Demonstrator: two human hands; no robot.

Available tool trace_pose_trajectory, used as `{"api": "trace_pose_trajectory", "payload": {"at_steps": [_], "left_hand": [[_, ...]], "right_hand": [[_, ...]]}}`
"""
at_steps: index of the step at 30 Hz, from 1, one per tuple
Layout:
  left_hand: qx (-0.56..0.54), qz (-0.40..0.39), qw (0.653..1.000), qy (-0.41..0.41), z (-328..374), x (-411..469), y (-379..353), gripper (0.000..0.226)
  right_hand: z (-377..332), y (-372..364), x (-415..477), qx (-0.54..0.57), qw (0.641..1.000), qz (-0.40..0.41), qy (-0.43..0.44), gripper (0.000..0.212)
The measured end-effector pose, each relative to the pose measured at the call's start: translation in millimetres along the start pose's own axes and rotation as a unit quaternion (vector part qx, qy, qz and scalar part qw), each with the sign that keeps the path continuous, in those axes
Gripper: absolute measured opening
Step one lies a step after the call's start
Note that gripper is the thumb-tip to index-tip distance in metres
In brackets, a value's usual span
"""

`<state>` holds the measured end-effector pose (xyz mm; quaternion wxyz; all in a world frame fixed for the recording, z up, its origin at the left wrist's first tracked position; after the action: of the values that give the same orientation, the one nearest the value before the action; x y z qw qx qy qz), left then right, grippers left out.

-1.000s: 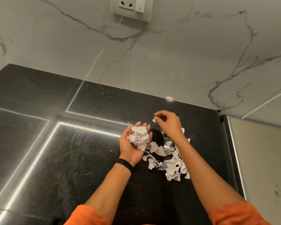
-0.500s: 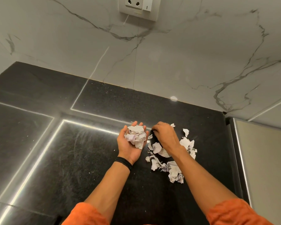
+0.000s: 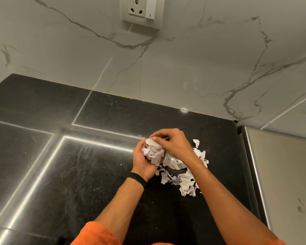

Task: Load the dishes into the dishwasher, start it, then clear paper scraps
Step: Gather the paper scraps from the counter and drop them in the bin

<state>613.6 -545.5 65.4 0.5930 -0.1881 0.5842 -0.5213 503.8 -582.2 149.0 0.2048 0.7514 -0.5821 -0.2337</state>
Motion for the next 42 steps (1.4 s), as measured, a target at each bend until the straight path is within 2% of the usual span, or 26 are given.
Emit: {"api": "trace_pose_trajectory", "payload": {"at_steps": [3, 5, 8, 10, 14, 17, 19, 21, 24, 27, 32, 37, 40, 42], "left_hand": [[-0.023, 0.003, 1.000, -0.001, 4, 0, 3, 0.046], [-0.035, 0.007, 0.999, -0.004, 8, 0, 7, 0.049], [-0.039, 0.019, 0.999, -0.021, 20, -3, 19, 0.047], [-0.044, 0.025, 0.998, -0.028, 30, -4, 27, 0.044], [-0.050, 0.037, 0.997, -0.050, 43, -9, 37, 0.049], [-0.050, 0.044, 0.996, -0.057, 45, -11, 37, 0.055], [-0.052, 0.045, 0.996, -0.054, 43, -12, 34, 0.054], [-0.050, 0.044, 0.996, -0.051, 40, -13, 30, 0.052], [-0.038, 0.041, 0.998, -0.037, 32, -14, 27, 0.057], [-0.037, 0.035, 0.998, -0.020, 26, -16, 23, 0.059], [-0.012, 0.030, 0.999, -0.006, 18, -17, 20, 0.056], [-0.028, 0.017, 0.999, 0.001, 16, -14, 14, 0.051], [-0.033, 0.013, 0.999, 0.008, 15, -11, 12, 0.048], [-0.042, 0.007, 0.999, 0.011, 14, -10, 11, 0.048]], "right_hand": [[18, 15, 2, 0.087, 0.992, 0.085, -0.040, 0.011], [34, 22, 2, 0.061, 0.989, 0.113, -0.073, 0.014], [53, 15, 3, -0.048, 0.992, 0.058, -0.098, 0.021], [57, 5, 5, -0.124, 0.988, 0.014, -0.085, 0.026], [52, -30, 6, -0.246, 0.967, -0.061, 0.001, 0.032], [55, -46, 4, -0.300, 0.951, -0.051, 0.054, 0.021], [60, -46, 3, -0.286, 0.957, -0.026, 0.050, 0.016], [61, -40, 1, -0.226, 0.974, 0.009, 0.010, 0.013], [52, -26, -3, -0.043, 0.994, 0.090, -0.048, 0.009], [32, -17, -5, 0.083, 0.991, 0.104, -0.025, 0.010], [20, -22, -8, 0.053, 0.997, 0.040, -0.034, 0.008], [27, -6, -3, 0.149, 0.983, 0.089, -0.066, 0.008], [49, 17, 6, 0.030, 0.986, 0.140, -0.091, 0.013], [68, 32, 12, -0.118, 0.981, 0.109, -0.109, 0.029]]}}
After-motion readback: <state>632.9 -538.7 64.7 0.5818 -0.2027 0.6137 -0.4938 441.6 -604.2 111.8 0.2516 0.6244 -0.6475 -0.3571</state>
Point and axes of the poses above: each hand's wrist, its own x-axis towards the middle knuckle, its own y-axis out of the back of the hand, z = x × y, the point moved 3 cm from there along x, towards the middle knuckle, and after that the axes turned 3 degrees about -y, right-handed, at the moved point
